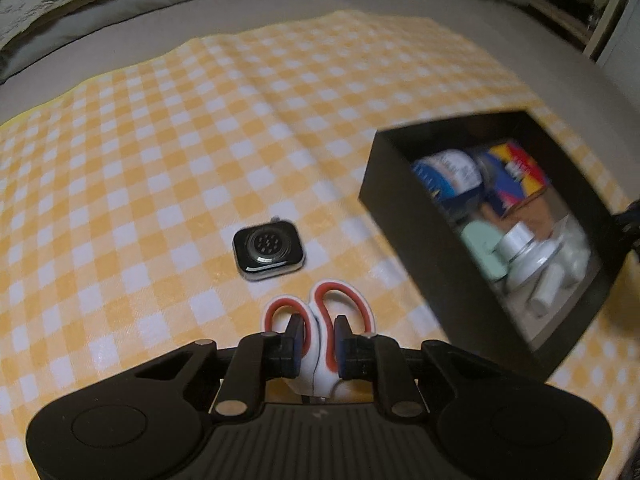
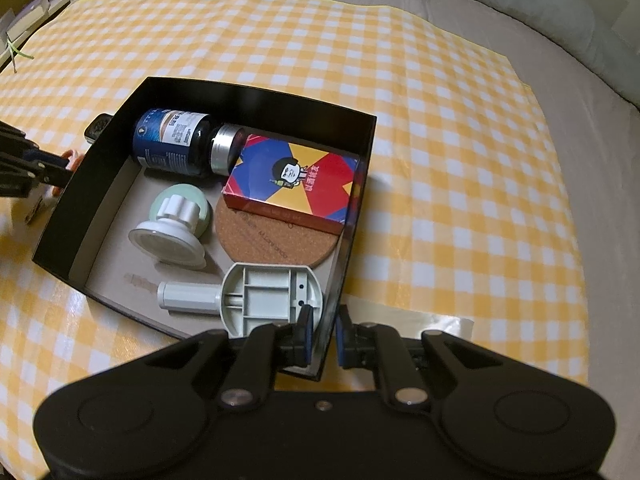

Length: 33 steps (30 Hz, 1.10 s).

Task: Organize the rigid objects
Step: 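Carry the scissors with the left gripper into the box and release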

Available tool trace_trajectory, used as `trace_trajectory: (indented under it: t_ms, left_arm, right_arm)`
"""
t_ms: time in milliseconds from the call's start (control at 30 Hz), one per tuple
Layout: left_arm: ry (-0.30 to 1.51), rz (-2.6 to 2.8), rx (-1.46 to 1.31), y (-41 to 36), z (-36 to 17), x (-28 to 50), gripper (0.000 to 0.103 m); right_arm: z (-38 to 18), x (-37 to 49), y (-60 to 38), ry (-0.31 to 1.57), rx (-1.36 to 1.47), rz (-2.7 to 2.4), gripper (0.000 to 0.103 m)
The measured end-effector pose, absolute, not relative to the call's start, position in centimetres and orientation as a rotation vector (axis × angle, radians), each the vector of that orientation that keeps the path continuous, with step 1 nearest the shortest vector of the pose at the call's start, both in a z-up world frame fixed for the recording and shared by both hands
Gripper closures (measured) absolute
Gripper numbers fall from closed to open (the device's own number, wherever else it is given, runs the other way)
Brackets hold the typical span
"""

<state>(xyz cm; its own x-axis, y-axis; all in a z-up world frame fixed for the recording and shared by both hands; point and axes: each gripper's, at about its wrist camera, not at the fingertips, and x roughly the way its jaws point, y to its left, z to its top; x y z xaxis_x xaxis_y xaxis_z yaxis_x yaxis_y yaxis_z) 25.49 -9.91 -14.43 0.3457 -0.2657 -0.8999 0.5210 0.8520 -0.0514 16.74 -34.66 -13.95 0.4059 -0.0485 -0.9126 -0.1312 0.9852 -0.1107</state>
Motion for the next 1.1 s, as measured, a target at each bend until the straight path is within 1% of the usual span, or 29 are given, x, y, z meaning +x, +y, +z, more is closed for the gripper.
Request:
trace_trajectory:
  t_ms: [233,500,733,900,1100]
  left_arm:
    - [1.028,-0.572,0.160,-9.0,-10.9,24.3,0.089]
    - [0.939,-0.658,0.089,-9.3,-6.7,22.0,0.089]
    - [0.875,-0.752,0.020,-10.6,-4.2,20.5,0.089]
    - [0.890,-0.811,0.000,-12.5,-4.4,20.0,0.089]
    - [0.993,-0.759,0.068,-15.3,-7.4,20.4,0.089]
  right_arm:
    - [-13.9,16.7,-34.7,1.154,-0.180,0.052,0.091]
    - [-13.9,16.7,-34.7,1.155,-0.183,0.053,0.091]
    - [-13.9,16.7,-34.6,1.155,-0.185,0.054,0.091]
    - [-13.9,16.7,-34.6,1.155,-0.186,0.054,0.091]
    - [-13.9,16.7,-34.6,1.155,-0.190,0.054,0.091]
